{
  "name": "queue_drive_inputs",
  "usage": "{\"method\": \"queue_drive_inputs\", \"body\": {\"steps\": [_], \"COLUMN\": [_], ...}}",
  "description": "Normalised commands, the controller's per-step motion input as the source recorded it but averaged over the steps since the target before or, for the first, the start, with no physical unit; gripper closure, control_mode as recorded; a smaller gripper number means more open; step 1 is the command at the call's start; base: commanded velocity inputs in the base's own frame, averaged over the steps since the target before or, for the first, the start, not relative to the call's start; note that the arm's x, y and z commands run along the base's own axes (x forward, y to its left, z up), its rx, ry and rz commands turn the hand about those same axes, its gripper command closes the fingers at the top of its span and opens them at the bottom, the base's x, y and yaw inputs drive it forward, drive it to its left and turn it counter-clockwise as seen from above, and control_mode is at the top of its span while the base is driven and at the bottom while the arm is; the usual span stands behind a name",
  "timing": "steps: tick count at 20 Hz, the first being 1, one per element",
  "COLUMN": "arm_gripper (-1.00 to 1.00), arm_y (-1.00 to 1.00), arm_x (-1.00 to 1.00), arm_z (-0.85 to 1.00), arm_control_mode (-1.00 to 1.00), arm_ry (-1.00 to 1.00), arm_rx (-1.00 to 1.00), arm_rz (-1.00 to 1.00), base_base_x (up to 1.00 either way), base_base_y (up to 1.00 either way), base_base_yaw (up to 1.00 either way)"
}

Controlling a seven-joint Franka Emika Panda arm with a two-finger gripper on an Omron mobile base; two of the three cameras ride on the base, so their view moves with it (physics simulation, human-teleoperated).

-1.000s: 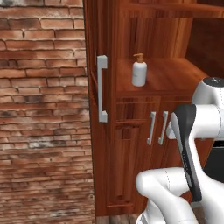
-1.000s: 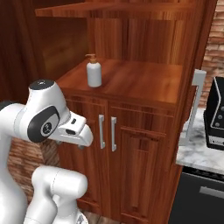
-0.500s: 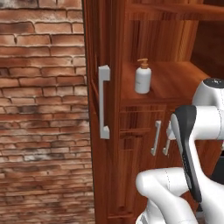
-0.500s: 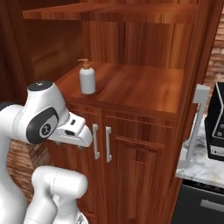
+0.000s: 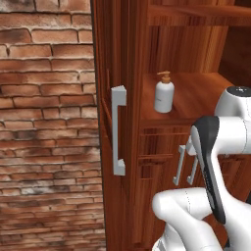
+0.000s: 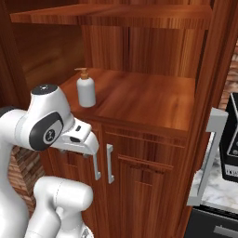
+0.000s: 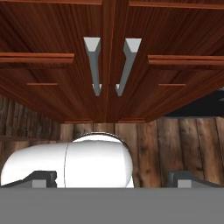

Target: Locate and retrieve the soap dispenser and sponge from the cabinet. Place them next to the sink.

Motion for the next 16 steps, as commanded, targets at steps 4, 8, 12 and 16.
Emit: {"method": "queue_drive_inputs", "body": {"steps": [4,8,12,16], "arm_gripper": [-1.0,-1.0,-1.0,-1.0], "arm_y": [0.0,0.0,0.0,0.08], "arm_x": [0.0,0.0,0.0,0.05], "arm_z": [0.0,0.0,0.0,-0.07], "arm_control_mode": [1.0,1.0,1.0,-1.0], "arm_ry": [0.0,0.0,0.0,-0.13], "arm_rx": [0.0,0.0,0.0,0.0], "arm_rz": [0.0,0.0,0.0,0.0], "base_base_x": [0.0,0.0,0.0,0.0], "base_base_y": [0.0,0.0,0.0,0.0], "base_base_yaw": [0.0,0.0,0.0,0.0]}}
